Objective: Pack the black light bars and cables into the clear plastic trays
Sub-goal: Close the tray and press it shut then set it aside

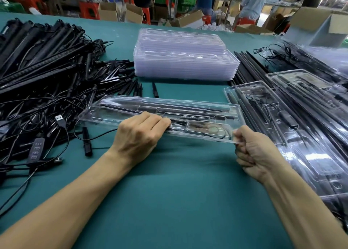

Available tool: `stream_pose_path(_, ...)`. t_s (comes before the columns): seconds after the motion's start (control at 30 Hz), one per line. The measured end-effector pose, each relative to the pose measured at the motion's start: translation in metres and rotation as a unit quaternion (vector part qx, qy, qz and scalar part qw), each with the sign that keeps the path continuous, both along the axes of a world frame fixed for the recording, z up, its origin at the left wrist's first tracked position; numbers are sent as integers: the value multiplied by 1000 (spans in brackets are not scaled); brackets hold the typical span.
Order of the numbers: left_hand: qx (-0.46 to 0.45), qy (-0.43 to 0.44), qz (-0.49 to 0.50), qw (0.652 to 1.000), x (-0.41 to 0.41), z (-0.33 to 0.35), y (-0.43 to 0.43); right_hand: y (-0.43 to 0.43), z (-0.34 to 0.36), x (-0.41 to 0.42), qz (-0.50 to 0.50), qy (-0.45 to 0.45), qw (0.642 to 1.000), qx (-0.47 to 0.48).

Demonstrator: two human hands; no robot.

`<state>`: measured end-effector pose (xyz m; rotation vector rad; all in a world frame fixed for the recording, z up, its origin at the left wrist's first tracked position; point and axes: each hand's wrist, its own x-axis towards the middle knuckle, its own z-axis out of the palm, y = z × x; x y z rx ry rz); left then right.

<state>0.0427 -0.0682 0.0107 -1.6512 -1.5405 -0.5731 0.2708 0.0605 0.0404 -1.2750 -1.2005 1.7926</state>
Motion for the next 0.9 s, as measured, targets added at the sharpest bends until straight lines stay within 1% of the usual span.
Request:
stream_pose_path(0.13,-1,7,2,1000,0,0,2,-2,0,4,24,-19,1000,-5)
stream_pose_path(0.33,-10,7,-8,1000,-2,-2,1,-3,-2,11,68,-38,994,-72)
stream_pose_path(0.47,-14,11,-15,1000,-3,-3,2,-1,-6,9,68,-80,993,-59)
stream_pose_path(0.67,-9,17,-25,999,-6,-3,0,-3,-9,3,10,-40,999,-14)
stream_pose_path(0.73,-10,16,-21,1000,-5,-3,1,-4,-8,5,11,-30,999,-6)
stream_pose_path(0.8,-12,13,-12,1000,-4,-2,1,-5,-7,8,32,-35,999,-24)
stream_pose_path(0.9,-10,17,0,1000,-2,0,1,-6,-4,13,64,-29,995,-77)
